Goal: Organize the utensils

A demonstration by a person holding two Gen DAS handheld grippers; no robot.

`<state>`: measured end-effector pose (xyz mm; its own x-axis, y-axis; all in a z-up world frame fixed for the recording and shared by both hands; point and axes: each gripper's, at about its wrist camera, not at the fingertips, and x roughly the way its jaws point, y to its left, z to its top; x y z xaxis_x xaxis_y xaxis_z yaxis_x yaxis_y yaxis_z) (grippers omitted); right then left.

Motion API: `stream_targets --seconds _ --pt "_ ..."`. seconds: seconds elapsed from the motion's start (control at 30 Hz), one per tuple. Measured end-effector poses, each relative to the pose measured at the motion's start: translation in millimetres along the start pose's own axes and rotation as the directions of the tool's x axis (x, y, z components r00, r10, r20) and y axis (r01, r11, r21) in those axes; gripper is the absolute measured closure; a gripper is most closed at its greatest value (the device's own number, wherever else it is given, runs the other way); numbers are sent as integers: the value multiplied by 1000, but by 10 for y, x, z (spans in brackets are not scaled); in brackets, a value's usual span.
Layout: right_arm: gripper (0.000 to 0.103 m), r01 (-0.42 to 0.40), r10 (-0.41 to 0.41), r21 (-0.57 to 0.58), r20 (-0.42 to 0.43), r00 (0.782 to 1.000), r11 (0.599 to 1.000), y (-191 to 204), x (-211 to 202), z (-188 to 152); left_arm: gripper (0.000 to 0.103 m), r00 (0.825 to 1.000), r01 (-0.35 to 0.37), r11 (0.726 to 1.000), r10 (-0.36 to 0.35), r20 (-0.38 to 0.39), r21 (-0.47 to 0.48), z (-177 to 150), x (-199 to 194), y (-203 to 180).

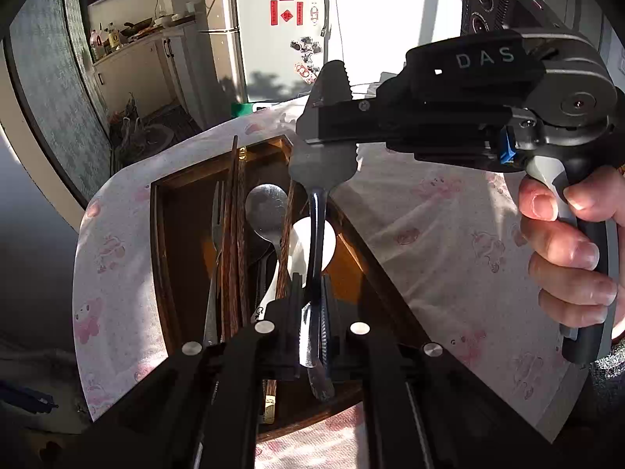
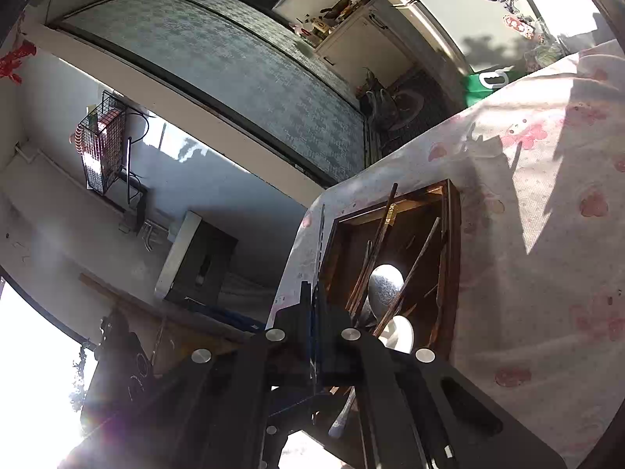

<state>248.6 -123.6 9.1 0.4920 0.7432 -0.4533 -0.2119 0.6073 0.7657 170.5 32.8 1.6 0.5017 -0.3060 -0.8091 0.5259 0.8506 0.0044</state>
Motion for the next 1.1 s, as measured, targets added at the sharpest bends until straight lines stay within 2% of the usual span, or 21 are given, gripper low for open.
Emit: stream_targets --seconds 0.13,0.27,0.37,0.4,0.43,0.53,0.57,0.6,0.67,0.73,0.77,0.83,0.9,0.97,1.1 --pt "100 38 -38 6 -48 998 999 -65 319 -25 94 999 -15 1000 13 -45 -26 -119 148 225" --pt "96 70 -68 16 -85 994 997 -147 433 -47 93 998 0 999 -4 -70 -54 -176 259 345" --pt "86 94 -95 -16 -93 991 995 -137 370 -105 92 998 9 995 -16 -64 -98 -196 295 419" --pt "74 108 -111 -31 -93 990 994 -117 333 -124 90 998 16 993 -24 -60 -117 -200 300 452" --pt "57 119 -122 -37 -88 989 992 -117 292 -145 87 998 21 991 -29 -56 -129 -208 293 472" --pt "53 137 -143 -79 -79 987 987 -56 140 -220 77 999 17 989 -23 -41 -144 -244 221 465" --pt "52 147 -154 -95 -74 985 985 -44 74 -248 64 999 26 988 -31 -30 -153 -267 177 459" --pt "49 157 -166 -114 -68 984 981 -23 13 -283 47 999 45 986 -47 -9 -162 -301 111 436" --pt "42 189 -200 -167 -52 978 968 22 -108 -364 34 999 33 985 -26 46 -168 -369 -37 373" --pt "32 215 -228 -219 -37 973 952 65 -202 -479 30 997 11 989 1 78 -150 -433 -184 246" --pt "31 229 -243 -243 -26 970 942 79 -253 -542 23 995 -2 989 16 97 -146 -469 -247 196" --pt "28 267 -274 -316 21 961 911 135 -361 -691 19 989 -41 990 60 137 -132 -561 -365 72" --pt "23 307 -290 -394 103 951 866 191 -494 -855 9 977 -75 991 95 191 -112 -682 -472 -38" --pt "20 365 -308 -443 197 931 819 199 -619 -1015 7 964 -86 990 111 243 -111 -787 -547 -119" --pt "18 422 -309 -493 296 904 761 173 -776 -1256 6 933 -103 980 155 325 -172 -992 -720 -166"
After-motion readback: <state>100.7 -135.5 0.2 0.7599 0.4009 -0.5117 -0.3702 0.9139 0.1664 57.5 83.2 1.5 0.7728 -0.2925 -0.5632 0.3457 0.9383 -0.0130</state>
